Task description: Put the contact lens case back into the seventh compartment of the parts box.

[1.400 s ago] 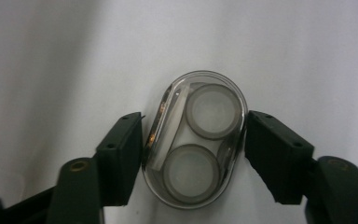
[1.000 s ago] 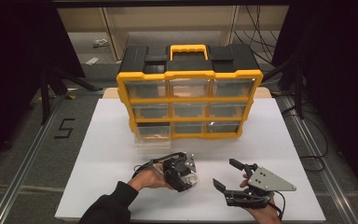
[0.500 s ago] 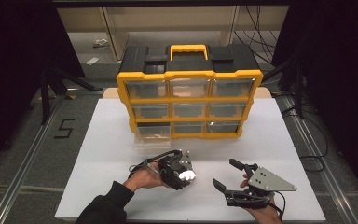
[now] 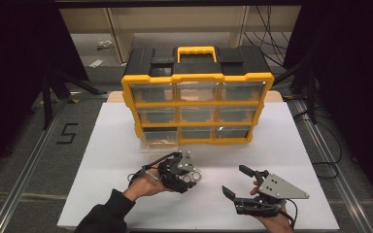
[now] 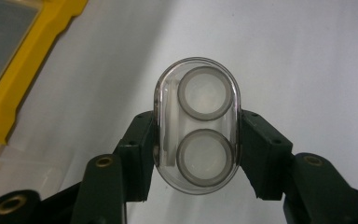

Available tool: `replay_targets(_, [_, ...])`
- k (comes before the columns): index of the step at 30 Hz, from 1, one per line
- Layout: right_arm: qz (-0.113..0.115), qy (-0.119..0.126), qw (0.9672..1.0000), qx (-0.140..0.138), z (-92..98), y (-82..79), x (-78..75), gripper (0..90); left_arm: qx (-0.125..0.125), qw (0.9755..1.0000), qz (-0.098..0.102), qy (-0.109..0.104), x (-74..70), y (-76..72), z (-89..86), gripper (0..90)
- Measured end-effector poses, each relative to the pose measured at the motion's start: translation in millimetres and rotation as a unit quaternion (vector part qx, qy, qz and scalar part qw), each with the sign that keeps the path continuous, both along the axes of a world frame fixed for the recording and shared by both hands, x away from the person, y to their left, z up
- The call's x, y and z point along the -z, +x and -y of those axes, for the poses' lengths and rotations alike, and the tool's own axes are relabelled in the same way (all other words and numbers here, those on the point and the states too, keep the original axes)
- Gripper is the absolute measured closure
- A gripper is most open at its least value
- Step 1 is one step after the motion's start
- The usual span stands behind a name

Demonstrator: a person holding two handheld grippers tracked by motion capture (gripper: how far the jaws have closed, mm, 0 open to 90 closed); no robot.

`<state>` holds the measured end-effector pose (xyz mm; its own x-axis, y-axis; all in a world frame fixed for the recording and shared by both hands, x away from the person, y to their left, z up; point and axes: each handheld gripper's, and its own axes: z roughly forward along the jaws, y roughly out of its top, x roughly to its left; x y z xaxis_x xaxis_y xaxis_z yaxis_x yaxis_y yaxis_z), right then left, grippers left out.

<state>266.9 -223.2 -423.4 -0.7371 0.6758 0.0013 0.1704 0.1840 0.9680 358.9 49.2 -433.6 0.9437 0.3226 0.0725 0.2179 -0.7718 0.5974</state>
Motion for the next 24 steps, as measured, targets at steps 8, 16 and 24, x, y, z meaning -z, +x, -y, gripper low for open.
replay_targets(8, [0.001,0.001,1.0000,0.000,0.1,0.0,0.0,18.6,-0.014,0.9996,0.014,-0.018,-8.2,-3.0,-7.3,49.4])
replay_targets(16, [0.000,0.001,1.0000,0.000,0.0,-0.2,-0.1,18.5,-0.023,0.9989,0.022,-0.033,-14.7,-5.2,-12.8,49.4])
replay_targets(24, [0.000,0.001,1.0000,0.000,-0.2,-0.2,-0.3,18.6,-0.033,0.9978,0.031,-0.049,-25.5,-6.0,-19.7,49.4])
